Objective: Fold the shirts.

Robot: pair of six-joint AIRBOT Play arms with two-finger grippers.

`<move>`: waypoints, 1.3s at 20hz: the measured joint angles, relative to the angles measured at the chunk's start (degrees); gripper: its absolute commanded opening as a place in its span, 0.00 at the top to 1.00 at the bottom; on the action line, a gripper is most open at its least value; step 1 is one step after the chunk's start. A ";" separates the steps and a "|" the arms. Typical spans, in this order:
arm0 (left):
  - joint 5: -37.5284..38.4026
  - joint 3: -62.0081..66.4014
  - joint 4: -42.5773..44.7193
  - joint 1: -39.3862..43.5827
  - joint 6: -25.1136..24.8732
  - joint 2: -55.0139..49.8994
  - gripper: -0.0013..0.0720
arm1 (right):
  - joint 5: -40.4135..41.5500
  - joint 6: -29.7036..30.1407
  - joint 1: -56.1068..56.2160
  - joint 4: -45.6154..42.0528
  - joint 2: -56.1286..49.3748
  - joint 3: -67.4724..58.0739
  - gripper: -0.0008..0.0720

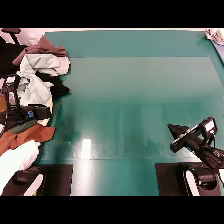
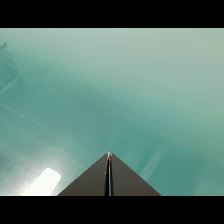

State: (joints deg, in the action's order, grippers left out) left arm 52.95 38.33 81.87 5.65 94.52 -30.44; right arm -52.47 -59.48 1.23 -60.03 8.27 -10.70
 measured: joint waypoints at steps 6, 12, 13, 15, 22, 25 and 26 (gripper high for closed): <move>-0.26 0.00 0.00 0.00 0.00 0.00 0.95 | 0.00 -0.02 0.00 0.00 0.00 0.02 0.96; -0.63 0.00 0.00 0.00 0.00 0.00 0.95 | 0.00 -0.02 0.00 0.00 0.00 0.02 0.96; -0.66 0.00 0.00 0.00 0.00 0.00 0.95 | 0.00 -0.02 0.00 0.00 0.00 0.02 0.96; -0.66 0.00 0.00 0.00 0.00 0.00 0.95 | 0.00 -0.02 0.00 0.00 0.00 0.04 0.96; -6.60 0.00 -6.95 0.00 1.18 0.00 0.95 | 1.42 -0.04 0.00 0.48 0.00 0.04 0.96; -8.83 0.00 -13.20 0.00 1.36 0.00 0.95 | 2.97 -0.09 0.00 4.98 0.00 0.04 0.96; -9.18 0.00 -14.38 0.00 1.36 0.00 0.95 | 3.45 -0.11 0.00 7.52 0.00 0.04 0.96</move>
State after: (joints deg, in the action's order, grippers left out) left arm 43.77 38.33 67.48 5.65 95.88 -30.44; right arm -49.01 -59.59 1.23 -52.51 8.27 -10.66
